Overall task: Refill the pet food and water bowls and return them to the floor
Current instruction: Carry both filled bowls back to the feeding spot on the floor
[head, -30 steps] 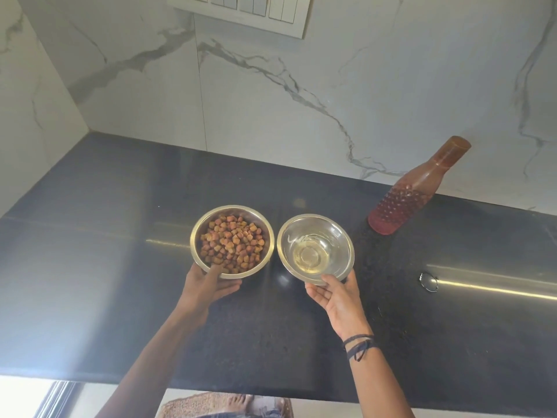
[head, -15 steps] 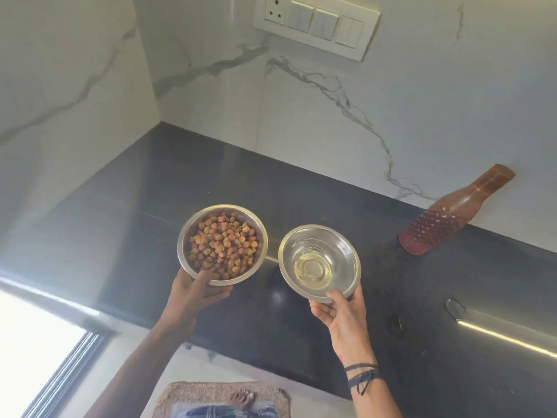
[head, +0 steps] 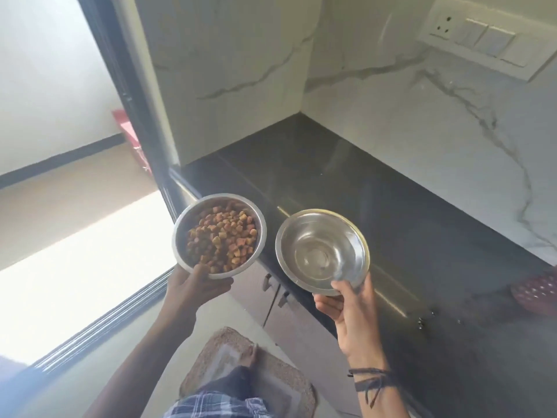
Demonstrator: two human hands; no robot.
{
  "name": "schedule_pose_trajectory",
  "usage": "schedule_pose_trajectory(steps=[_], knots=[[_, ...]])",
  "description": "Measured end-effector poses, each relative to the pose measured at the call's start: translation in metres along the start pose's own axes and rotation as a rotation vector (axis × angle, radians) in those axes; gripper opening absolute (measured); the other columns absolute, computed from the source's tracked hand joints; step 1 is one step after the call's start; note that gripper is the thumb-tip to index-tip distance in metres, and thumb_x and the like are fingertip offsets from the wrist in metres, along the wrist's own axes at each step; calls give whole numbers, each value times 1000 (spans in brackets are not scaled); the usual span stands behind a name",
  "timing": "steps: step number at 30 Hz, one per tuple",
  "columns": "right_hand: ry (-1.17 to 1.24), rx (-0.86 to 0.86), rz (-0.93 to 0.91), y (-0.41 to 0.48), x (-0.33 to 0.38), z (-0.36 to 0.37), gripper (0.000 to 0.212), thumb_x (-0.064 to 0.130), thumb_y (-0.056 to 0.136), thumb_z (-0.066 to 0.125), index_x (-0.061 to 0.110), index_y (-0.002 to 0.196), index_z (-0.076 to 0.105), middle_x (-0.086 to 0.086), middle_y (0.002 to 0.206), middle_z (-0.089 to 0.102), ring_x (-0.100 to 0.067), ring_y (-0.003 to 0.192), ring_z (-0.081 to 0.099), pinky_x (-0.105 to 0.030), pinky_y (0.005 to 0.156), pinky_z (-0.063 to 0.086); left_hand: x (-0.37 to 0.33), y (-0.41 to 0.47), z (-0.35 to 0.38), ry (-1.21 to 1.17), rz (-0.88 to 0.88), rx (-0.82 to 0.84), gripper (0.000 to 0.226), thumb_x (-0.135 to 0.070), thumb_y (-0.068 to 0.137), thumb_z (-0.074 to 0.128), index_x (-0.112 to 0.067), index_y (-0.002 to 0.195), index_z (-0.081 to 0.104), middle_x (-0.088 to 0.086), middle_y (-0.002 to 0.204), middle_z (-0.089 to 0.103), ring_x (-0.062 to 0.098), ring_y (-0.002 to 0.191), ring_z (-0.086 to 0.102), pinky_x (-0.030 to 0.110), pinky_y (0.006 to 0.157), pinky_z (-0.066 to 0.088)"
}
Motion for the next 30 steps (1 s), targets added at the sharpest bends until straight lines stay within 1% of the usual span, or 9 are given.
schedule_pose_trajectory(steps=[1,4,6,10,13,16,19,26,30], knots=[[-11,30,10,-4,-4,10,44,-8,93,53,27,120,58,-14,77,73,-29,54,67,-29,46,58,-1,-8,-14,-12,8,-27,18,-12,96,51,-13,111,59,12,80,77,37,80,74,33,67,63],[-48,113,50,-14,-18,40,48,-7,93,54,25,128,55,-14,75,72,-28,52,66,-28,46,58,-4,-30,-58,-39,27,-121,37,-28,80,53,-14,114,58,17,86,76,38,82,74,34,69,63],[-80,164,81,-18,-29,62,51,-7,92,55,24,133,53,-13,77,72,-27,52,67,-29,47,58,-4,-42,-85,-59,37,-196,46,-30,76,54,-10,118,57,21,88,75,38,83,74,35,70,63],[-135,273,122,-23,-48,113,58,-6,92,57,27,139,48,-10,78,74,-26,54,67,-30,49,59,-5,-57,-133,-110,41,-340,39,-26,78,48,-13,112,59,26,90,73,37,83,74,36,72,63],[-170,339,152,-24,-63,152,70,-6,92,57,32,148,38,-10,75,75,-25,54,68,-30,51,60,-6,-63,-168,-161,55,-441,46,-30,76,53,-7,115,57,30,90,72,40,81,74,35,69,63],[-194,403,170,-24,-75,194,70,-6,92,56,36,146,40,-8,69,73,-23,52,68,-29,50,60,-7,-63,-204,-196,38,-539,39,-24,80,50,-6,113,58,31,90,72,42,82,73,31,66,61],[-212,467,175,-22,-90,247,66,-7,92,55,40,137,44,-8,66,72,-21,48,67,-27,48,59,-11,-56,-249,-221,58,-603,28,-13,92,52,-4,119,55,30,93,72,42,82,73,30,64,61],[-234,513,161,-7,-126,368,63,-8,91,54,34,137,48,-6,67,70,-20,44,66,-26,43,56,-36,-17,-351,-254,46,-699,30,-2,98,45,-6,128,48,31,102,70,44,82,73,37,65,62],[-207,554,158,4,-139,431,59,-10,92,52,32,132,51,-2,61,68,-18,42,64,-23,42,55,-59,10,-394,-275,49,-755,21,-1,98,44,-13,113,52,28,91,73,43,77,73,44,74,59]])
Point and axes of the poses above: each hand's wrist, its own y-axis towards the middle knuckle, its own z-axis out of the palm, x = y × z, the point moved 2 cm from there along y, towards the middle knuckle
